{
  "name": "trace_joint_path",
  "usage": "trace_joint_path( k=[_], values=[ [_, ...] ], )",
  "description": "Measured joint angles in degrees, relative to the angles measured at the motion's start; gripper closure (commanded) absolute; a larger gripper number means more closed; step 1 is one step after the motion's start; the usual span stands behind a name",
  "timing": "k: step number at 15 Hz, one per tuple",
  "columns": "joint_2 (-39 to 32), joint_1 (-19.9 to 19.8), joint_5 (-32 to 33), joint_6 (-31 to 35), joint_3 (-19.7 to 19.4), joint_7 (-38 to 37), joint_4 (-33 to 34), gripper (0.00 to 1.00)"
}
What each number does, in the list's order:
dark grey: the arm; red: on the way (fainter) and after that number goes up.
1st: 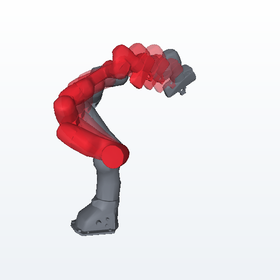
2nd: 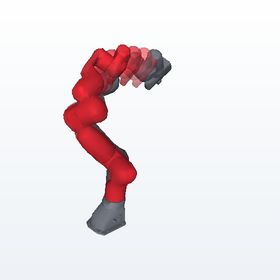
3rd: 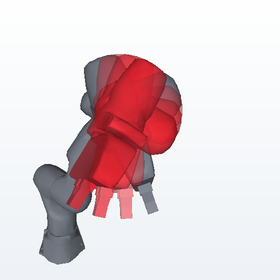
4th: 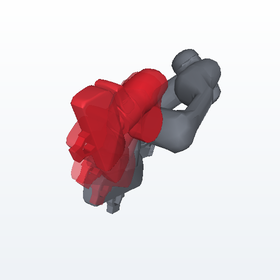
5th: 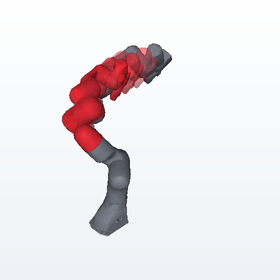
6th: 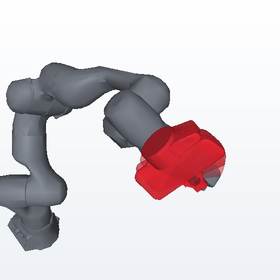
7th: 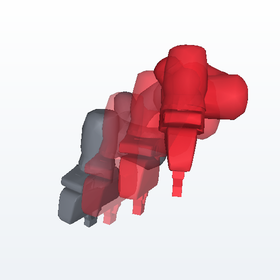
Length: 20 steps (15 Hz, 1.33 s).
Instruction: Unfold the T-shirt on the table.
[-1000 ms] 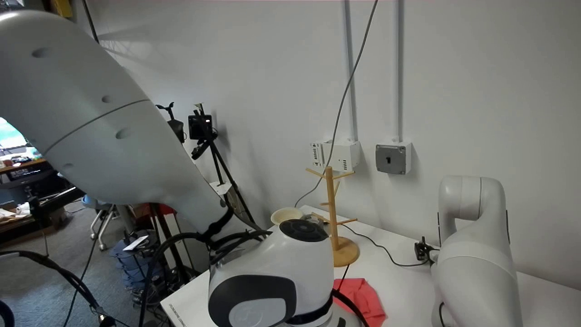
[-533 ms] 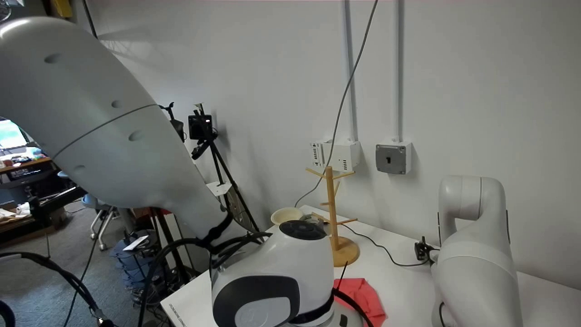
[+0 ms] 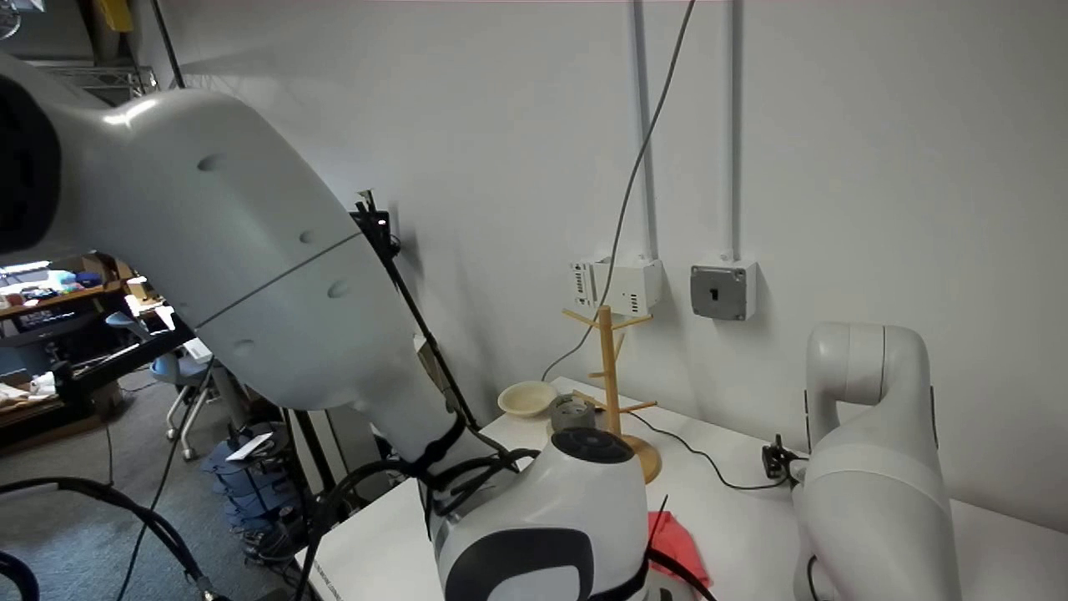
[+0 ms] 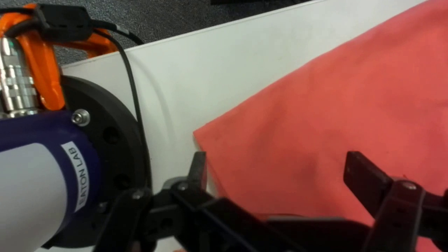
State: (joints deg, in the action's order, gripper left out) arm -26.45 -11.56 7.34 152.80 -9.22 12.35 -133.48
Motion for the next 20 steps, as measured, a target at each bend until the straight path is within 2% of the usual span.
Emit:
trace_joint_path(
  k=[4,9,10,12,14,20],
  values=[
    [-5.27,-4.56,-2.08,-2.73,2.78,6.59,4.88,0.00],
    [-9.59,-5.36,-2.05,-4.97,3.05,7.45,9.36,0.00],
    [-10.02,-5.36,-2.05,-5.46,3.21,7.45,9.96,0.06],
    [-10.59,-5.36,-2.05,-6.38,3.65,7.45,10.92,0.26],
    [-10.67,-5.35,-1.99,-6.87,4.02,7.45,11.46,0.37],
    [-10.33,-5.17,-1.11,-7.01,4.07,7.45,12.20,0.85]
  ],
)
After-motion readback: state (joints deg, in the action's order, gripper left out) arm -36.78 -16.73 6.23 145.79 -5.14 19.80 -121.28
